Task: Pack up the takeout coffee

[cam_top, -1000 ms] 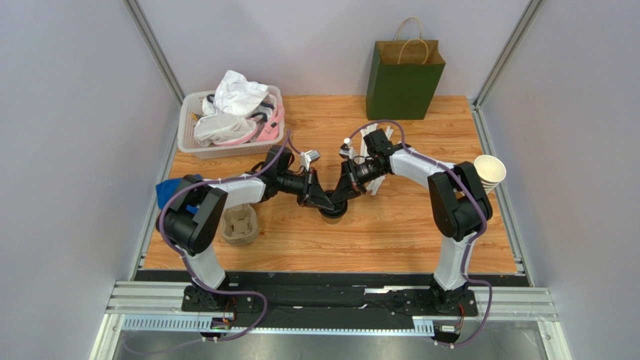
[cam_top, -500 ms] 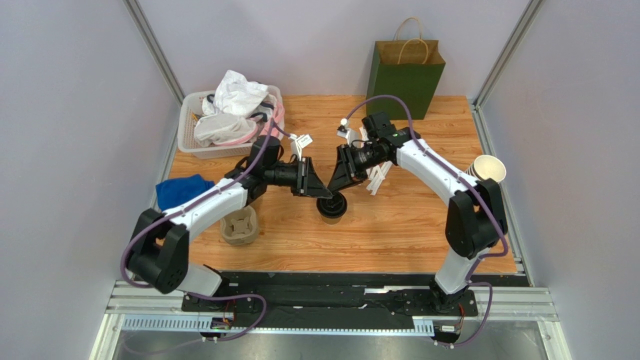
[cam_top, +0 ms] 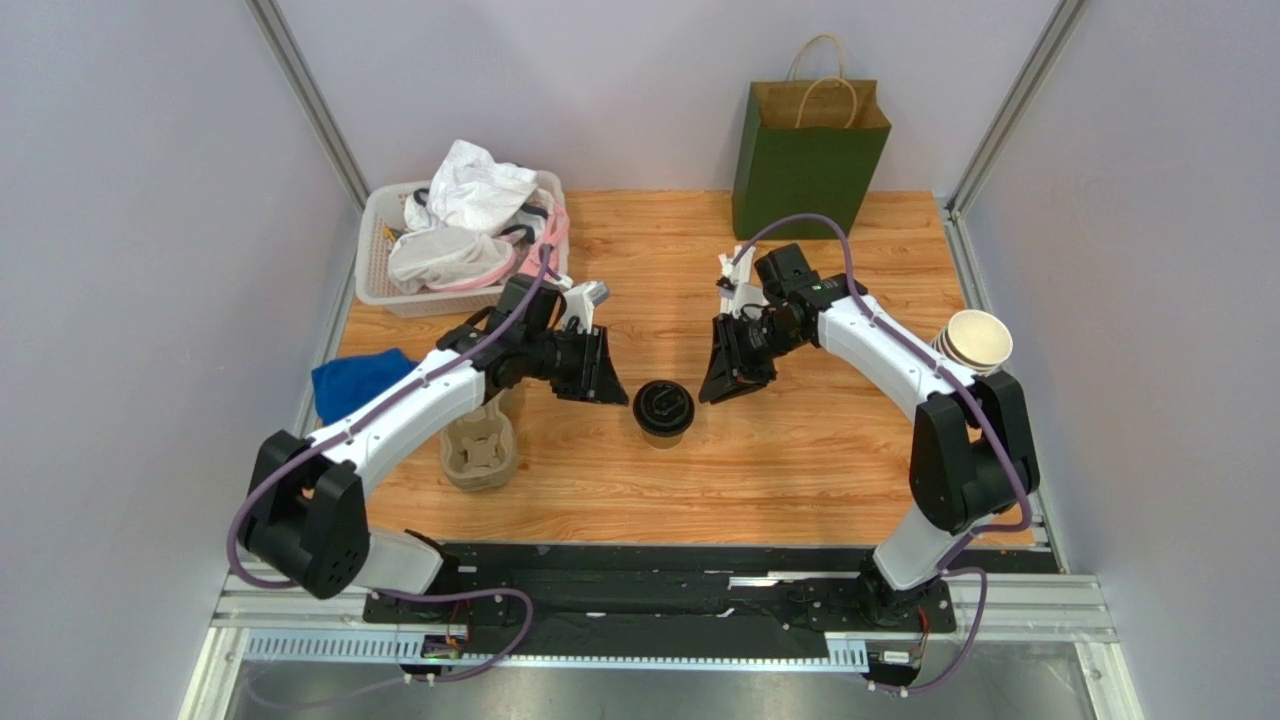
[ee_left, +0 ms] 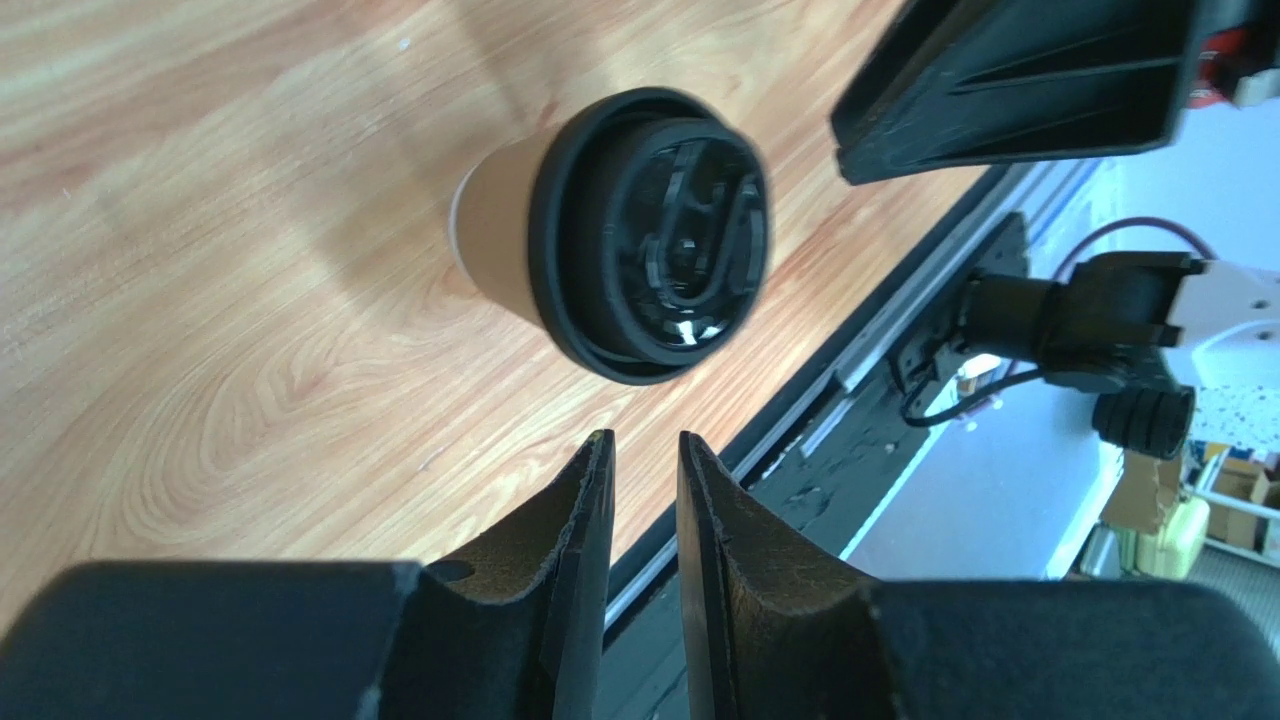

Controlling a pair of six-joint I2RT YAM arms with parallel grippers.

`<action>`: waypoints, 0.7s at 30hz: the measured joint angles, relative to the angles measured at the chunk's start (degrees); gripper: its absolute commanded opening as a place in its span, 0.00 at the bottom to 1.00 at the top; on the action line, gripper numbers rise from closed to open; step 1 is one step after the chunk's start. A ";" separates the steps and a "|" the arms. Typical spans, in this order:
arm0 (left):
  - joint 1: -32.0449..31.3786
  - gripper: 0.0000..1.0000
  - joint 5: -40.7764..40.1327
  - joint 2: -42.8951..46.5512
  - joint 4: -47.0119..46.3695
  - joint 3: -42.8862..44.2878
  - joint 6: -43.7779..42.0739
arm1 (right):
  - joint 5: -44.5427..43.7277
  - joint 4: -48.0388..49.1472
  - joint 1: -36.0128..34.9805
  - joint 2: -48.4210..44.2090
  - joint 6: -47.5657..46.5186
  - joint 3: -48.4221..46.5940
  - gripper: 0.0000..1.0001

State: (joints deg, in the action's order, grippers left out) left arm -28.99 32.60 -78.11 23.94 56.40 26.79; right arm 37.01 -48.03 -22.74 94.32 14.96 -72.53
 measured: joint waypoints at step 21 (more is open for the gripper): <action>0.11 0.31 0.13 -10.54 0.39 3.50 -1.68 | 0.74 1.57 -0.26 5.79 0.26 -0.04 0.26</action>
State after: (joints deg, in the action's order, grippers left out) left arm -28.88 32.73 -88.64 24.34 59.90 25.10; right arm 37.76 -46.46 -23.00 100.12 15.22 -72.58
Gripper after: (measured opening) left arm 0.310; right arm 0.258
